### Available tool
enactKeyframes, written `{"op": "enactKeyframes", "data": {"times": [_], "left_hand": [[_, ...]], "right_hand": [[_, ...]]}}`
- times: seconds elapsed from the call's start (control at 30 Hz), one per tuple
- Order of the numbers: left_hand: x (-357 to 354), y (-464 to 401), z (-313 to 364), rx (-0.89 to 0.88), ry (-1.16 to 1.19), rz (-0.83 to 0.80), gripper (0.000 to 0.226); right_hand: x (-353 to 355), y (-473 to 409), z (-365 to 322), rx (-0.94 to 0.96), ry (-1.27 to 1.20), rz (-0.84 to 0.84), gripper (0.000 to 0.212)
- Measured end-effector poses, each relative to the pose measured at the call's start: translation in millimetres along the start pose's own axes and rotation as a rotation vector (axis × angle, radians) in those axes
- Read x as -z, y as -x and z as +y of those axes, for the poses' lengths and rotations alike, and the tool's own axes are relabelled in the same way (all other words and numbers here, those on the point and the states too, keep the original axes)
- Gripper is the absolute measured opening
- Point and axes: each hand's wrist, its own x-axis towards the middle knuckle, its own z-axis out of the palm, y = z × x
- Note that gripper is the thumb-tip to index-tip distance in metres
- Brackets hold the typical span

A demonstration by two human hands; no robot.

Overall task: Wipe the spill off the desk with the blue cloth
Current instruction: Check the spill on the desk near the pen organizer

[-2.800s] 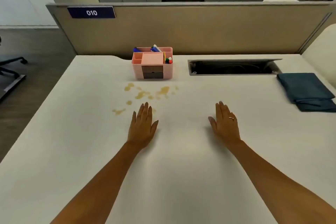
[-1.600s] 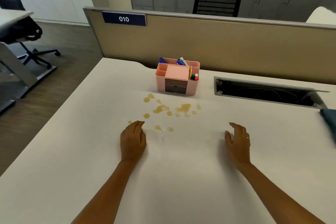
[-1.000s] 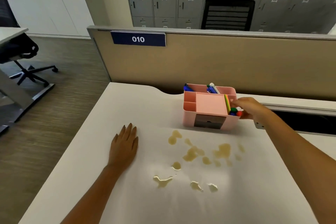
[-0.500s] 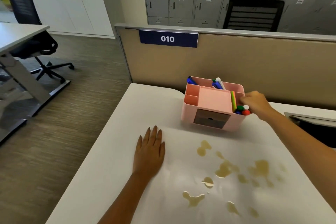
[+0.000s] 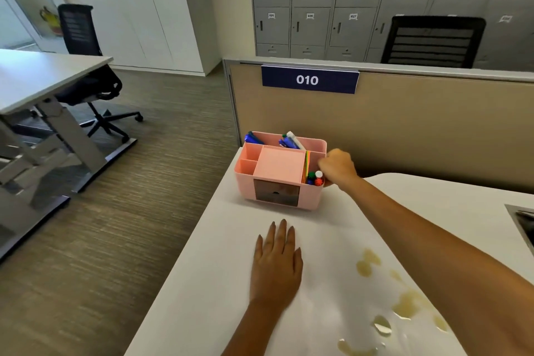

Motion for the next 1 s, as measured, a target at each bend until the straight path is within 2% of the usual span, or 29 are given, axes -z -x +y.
{"op": "enactKeyframes", "data": {"times": [0.2, 0.37, 0.47, 0.57, 0.8, 0.93, 1.0], "left_hand": [[-2, -1, -3, -0.004, 0.010, -0.004, 0.057], [-3, -1, -5, 0.000, 0.008, -0.011, 0.058], [-4, -2, -8, -0.001, 0.018, -0.012, 0.060], [-4, -3, -11, -0.014, 0.049, 0.005, 0.059], [5, 30, -22, -0.016, 0.082, -0.017, 0.068], [13, 84, -16, 0.004, 0.075, -0.009, 0.067], [16, 100, -23, 0.030, 0.077, 0.000, 0.066]], "right_hand": [[-8, -1, 8, -0.019, 0.020, 0.017, 0.026], [4, 2, 14, -0.020, -0.011, -0.041, 0.039], [25, 9, 26, 0.067, 0.033, -0.031, 0.051], [59, 25, 51, 0.170, 0.069, 0.004, 0.053], [161, 95, 165, 0.129, 0.103, 0.239, 0.047], [202, 161, 272, -0.038, 0.195, 0.322, 0.044], [198, 182, 315, -0.108, 0.237, 0.315, 0.047]]}}
